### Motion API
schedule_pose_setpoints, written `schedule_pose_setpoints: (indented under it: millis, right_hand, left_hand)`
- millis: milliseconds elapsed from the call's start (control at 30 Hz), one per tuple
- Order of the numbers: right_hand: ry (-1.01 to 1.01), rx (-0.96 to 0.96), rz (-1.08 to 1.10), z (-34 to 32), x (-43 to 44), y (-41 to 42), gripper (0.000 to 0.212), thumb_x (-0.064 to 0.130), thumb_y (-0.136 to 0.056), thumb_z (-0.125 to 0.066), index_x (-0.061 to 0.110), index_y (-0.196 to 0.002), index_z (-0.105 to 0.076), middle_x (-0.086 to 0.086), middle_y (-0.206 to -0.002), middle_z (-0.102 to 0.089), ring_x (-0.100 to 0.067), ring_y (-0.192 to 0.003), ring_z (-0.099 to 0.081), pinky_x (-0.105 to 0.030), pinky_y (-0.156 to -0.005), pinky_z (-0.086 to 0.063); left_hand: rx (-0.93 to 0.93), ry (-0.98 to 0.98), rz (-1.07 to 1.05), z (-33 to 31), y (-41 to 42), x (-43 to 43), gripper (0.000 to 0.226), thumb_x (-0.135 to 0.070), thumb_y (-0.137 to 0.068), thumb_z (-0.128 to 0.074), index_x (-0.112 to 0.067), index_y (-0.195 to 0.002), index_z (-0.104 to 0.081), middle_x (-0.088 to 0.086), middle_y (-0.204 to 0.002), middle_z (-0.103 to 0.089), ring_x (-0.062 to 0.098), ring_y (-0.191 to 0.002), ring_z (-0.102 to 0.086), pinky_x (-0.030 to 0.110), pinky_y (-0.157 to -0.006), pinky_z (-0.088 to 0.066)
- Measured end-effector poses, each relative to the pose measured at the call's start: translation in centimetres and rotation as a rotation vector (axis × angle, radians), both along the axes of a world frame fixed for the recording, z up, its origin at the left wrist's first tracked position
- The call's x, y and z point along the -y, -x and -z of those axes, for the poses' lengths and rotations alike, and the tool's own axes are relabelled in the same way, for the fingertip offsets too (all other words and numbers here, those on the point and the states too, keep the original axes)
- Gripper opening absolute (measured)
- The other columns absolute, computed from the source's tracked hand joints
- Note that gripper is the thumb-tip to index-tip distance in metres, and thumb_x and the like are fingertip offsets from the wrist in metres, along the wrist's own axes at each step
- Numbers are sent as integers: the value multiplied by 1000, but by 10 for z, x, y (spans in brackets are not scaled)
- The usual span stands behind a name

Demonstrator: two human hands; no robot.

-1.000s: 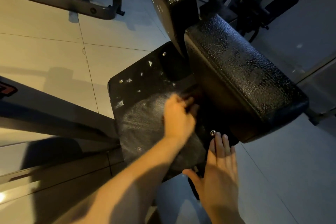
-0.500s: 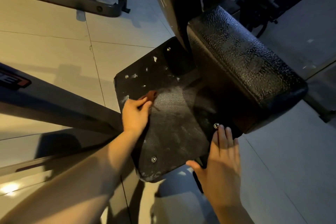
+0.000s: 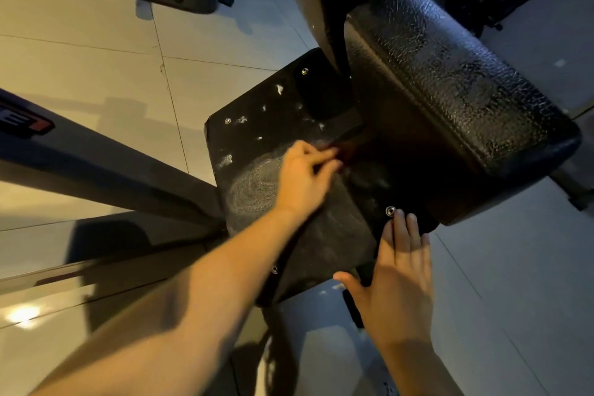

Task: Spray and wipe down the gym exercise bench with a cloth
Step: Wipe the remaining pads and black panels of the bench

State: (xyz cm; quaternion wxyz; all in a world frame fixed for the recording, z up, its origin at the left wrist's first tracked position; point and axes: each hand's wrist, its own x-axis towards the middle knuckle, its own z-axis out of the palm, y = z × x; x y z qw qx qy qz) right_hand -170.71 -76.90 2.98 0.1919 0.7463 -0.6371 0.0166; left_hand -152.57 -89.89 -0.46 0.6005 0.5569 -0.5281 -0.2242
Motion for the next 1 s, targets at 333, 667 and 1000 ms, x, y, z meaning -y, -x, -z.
schedule_pose_setpoints:
  millis: [333, 667, 1000]
  right_hand:
    - [0, -15, -7, 4, 1, 3, 120, 88, -78, -41, -2, -156, -32, -18, -167, -23, -36, -155, -18, -49, -125, -13]
    - [10, 22, -13, -2, -4, -2, 119, 80, -73, -51, -2, -157, -30, -17, -168, -22, -33, -157, -14, -47, -126, -9]
    - [21, 12, -4, -2, -1, -2, 121, 74, -69, -68, -3, -155, -33, -19, -166, -26, -33, -156, -15, -49, -126, -12]
  left_hand:
    - [-293, -328, -264, 44, 6, -84, 28, -24, -92, -75, -18, -119, -75, -4, -97, -53, 15, -94, -57, 28, -94, -45]
    - [-61, -193, -117, 25, -33, -14, 31, -31, -94, -72, -18, -122, -75, 1, -101, -56, 19, -95, -57, 23, -84, -38]
    - [-58, -52, 111, -3, 53, -79, 25, -25, -91, -75, -20, -116, -77, -5, -90, -51, 12, -86, -54, 21, -81, -43]
